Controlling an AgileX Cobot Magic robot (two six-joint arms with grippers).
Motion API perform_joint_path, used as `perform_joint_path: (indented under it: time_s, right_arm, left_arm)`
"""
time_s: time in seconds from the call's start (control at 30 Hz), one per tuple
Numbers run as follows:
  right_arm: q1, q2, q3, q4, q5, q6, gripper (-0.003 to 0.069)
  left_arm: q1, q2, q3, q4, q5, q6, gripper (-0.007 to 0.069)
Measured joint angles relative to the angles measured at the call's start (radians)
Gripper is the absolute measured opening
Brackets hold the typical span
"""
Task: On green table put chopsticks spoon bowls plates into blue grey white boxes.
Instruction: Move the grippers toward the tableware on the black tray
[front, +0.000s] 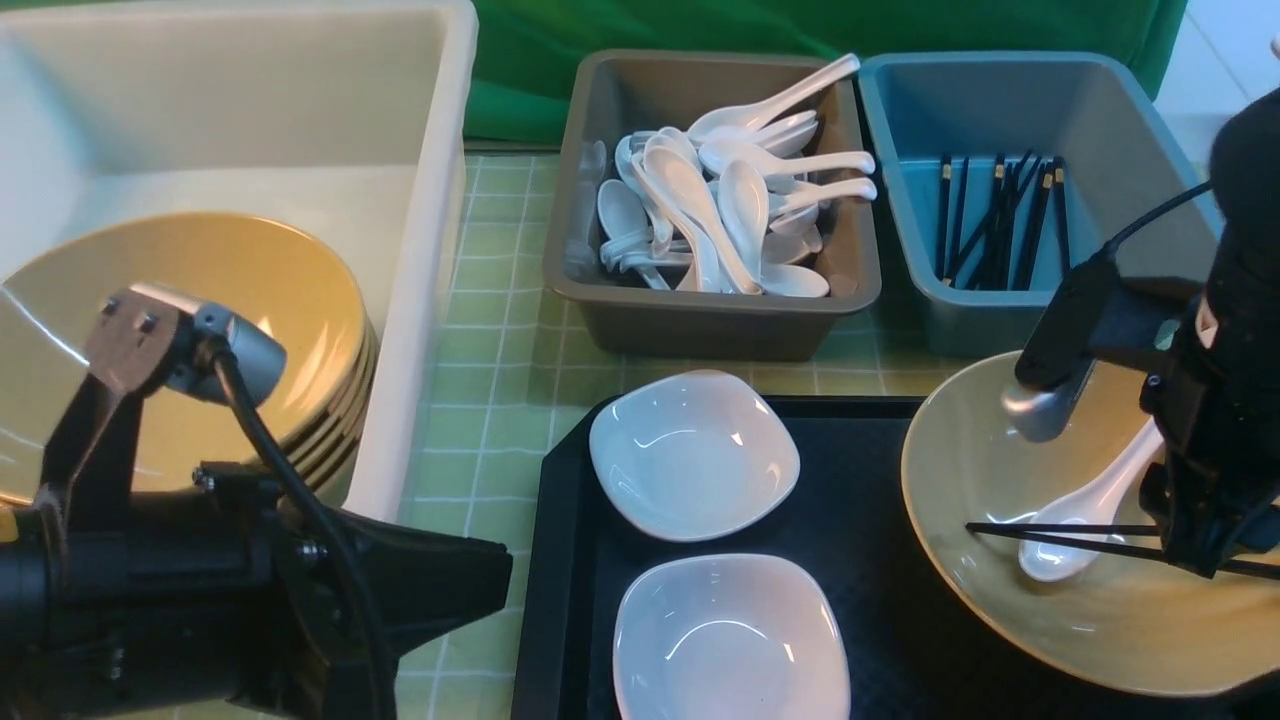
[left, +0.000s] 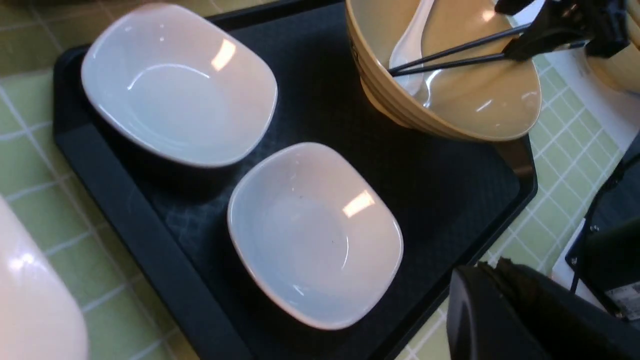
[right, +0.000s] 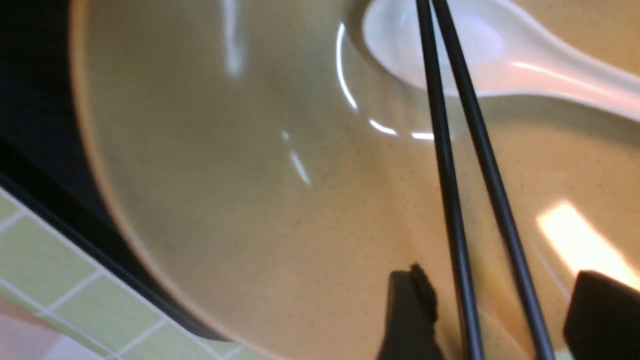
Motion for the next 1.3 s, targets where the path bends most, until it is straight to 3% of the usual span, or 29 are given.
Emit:
perform_joint_path:
  time_s: [0.6, 0.77, 0.9, 1.3]
  right_arm:
    - [-0.002, 0.165, -0.002, -0.071, 0.0, -0.094, 0.0437]
    - [-0.027, 0.166, -0.002, -0.071, 0.0, -0.104, 0.0341]
    - [-0.051, 0.166, -0.003, -0.067, 0.001, -0.104, 0.0115]
    - [-0.051, 0.155, -0.011, -0.012, 0.001, -0.135, 0.0111]
  left_arm:
    - [-0.001, 0.0, 0.0, -0.008, -0.014, 0.009, -0.0002]
    - [-0.001, 0.0, 0.0, -0.008, -0.013, 0.009, -0.0002]
    - [-0.001, 0.0, 0.0, -0.009, -0.013, 0.009, -0.0002]
    - [-0.001, 0.0, 0.0, -0.016, -0.013, 0.009, -0.0002]
